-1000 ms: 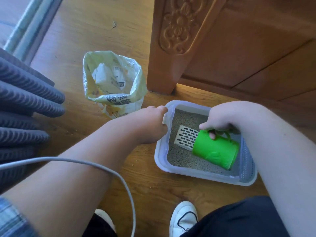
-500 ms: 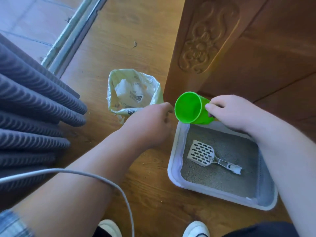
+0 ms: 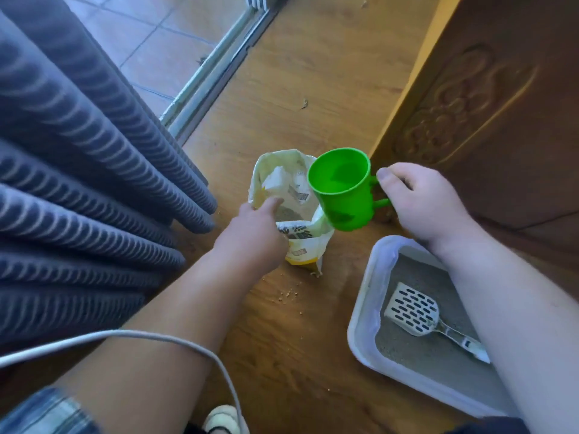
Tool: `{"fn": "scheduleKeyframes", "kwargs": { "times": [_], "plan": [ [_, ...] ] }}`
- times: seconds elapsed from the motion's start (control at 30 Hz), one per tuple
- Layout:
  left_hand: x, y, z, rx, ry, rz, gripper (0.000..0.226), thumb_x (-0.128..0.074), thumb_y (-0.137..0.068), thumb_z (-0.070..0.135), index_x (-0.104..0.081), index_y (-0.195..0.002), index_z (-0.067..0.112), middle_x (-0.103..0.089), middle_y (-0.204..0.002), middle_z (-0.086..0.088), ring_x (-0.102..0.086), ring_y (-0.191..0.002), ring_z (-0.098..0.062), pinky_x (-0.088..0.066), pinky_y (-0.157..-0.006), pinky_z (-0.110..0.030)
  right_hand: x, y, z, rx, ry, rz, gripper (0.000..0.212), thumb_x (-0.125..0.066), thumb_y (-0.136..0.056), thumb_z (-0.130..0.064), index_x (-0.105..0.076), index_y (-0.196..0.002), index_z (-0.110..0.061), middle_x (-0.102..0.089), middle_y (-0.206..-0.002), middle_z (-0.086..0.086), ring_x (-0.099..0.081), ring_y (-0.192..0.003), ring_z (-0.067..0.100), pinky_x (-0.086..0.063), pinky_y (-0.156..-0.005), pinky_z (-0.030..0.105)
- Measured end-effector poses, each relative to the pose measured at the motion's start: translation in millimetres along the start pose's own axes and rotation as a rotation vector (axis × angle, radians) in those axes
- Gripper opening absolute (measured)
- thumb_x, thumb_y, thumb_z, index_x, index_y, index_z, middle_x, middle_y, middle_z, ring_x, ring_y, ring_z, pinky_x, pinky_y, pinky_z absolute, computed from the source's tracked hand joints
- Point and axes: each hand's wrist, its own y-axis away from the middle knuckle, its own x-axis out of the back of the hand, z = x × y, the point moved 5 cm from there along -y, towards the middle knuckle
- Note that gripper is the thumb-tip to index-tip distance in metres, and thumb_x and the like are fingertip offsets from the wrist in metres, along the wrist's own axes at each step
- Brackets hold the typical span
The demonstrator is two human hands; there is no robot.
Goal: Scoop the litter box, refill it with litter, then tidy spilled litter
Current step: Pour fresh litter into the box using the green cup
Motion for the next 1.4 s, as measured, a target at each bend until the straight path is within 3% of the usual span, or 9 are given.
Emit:
{"fn": "scheduleKeyframes", "kwargs": {
  "times": [0.27,0.37,0.47,0.67,0.83,0.93,1.07,1.23,1.4],
  "plan": [
    [-14,7,3,-0.056,-0.044,-0.132,0.034,-0.048,-0.088,0.016,-0.058,-0.12,0.025,-0.064,-0.106,0.001,-0.06,-0.092,-0.023,-0.056,-0.083,-0.038,-9,-7,-39,0.065,-0.18,0.171,0.041,-0.046,-0.104,-0.026,-0.042,-0.068,-0.008,-0.04,-0.056,-0.001,-0.044,-0.051,0.005,-0.032,-0.051,0.024],
    [-15,16,8,-0.125,0.035,-0.198,0.045,-0.049,-0.089,0.014,-0.055,-0.131,0.027,-0.063,-0.12,-0.002,-0.062,-0.1,-0.024,-0.052,-0.078,-0.029,-37,-11,-21,-0.017,-0.058,0.004,0.041,-0.05,-0.098,-0.039,-0.052,-0.073,-0.008,-0.058,-0.064,0.007,-0.061,-0.065,0.024,-0.05,-0.062,0.042],
    [-17,23,12,-0.206,0.089,-0.237,0.053,-0.053,-0.09,0.016,-0.048,-0.142,0.026,-0.059,-0.135,-0.003,-0.058,-0.118,-0.023,-0.048,-0.091,-0.026,-65,-11,-11,-0.111,0.037,-0.186,0.044,-0.047,-0.089,-0.052,-0.061,-0.077,-0.012,-0.067,-0.07,0.005,-0.067,-0.069,0.028,-0.057,-0.068,0.048],
    [-27,27,9,-0.242,0.063,-0.366,0.06,-0.056,-0.09,0.016,-0.041,-0.148,0.018,-0.056,-0.14,-0.009,-0.053,-0.128,-0.024,-0.046,-0.102,-0.033,-115,-15,-19,-0.045,0.435,-0.359,0.04,-0.053,-0.098,-0.04,-0.054,-0.066,-0.016,-0.054,-0.068,0.004,-0.053,-0.077,0.029,-0.036,-0.063,0.033],
    [-27,23,4,-0.258,0.091,-0.372,0.065,-0.054,-0.093,0.019,-0.032,-0.154,0.023,-0.05,-0.148,-0.005,-0.047,-0.135,-0.019,-0.042,-0.108,-0.032,-129,-19,-11,-0.1,0.525,-0.433,0.016,-0.058,-0.09,-0.029,-0.07,-0.089,-0.019,-0.068,-0.087,0.002,-0.064,-0.089,0.029,-0.055,-0.074,0.036],
    [-26,20,1,-0.265,0.111,-0.367,0.063,-0.054,-0.093,0.018,-0.036,-0.153,0.024,-0.055,-0.143,-0.002,-0.05,-0.133,-0.016,-0.041,-0.109,-0.032,-119,-21,-11,-0.116,0.406,-0.366,0.027,-0.052,-0.084,-0.012,-0.07,-0.096,-0.028,-0.068,-0.103,-0.002,-0.063,-0.097,0.024,-0.056,-0.082,0.04],
    [-11,9,-7,-0.25,0.108,-0.252,0.052,-0.055,-0.095,0.023,-0.046,-0.146,0.03,-0.055,-0.142,0.006,-0.055,-0.125,-0.015,-0.045,-0.101,-0.027,-103,-20,-8,-0.095,0.343,-0.24,0.004,-0.053,-0.087,-0.02,-0.052,-0.087,-0.025,-0.052,-0.095,-0.002,-0.054,-0.082,0.024,-0.048,-0.07,0.04],
    [7,-10,-19,-0.145,0.236,-0.111,0.035,-0.049,-0.095,0.021,-0.061,-0.126,0.031,-0.067,-0.117,0.008,-0.068,-0.09,-0.012,-0.058,-0.082,-0.035,-105,-12,10,-0.308,0.391,-0.336,0.054,-0.062,-0.087,-0.05,-0.041,-0.116,-0.009,-0.055,-0.105,0.006,-0.058,-0.098,0.033,-0.045,-0.073,0.038],
    [27,-25,-37,0.044,0.19,0.261,0.034,-0.051,-0.093,0.026,-0.049,-0.127,0.025,-0.056,-0.115,0.005,-0.057,-0.091,-0.019,-0.048,-0.073,-0.038,-109,-12,21,-0.422,0.335,-0.353,0.049,-0.06,-0.087,-0.04,-0.038,-0.116,-0.007,-0.057,-0.097,0.007,-0.061,-0.093,0.034,-0.043,-0.066,0.035]
  ]
}}
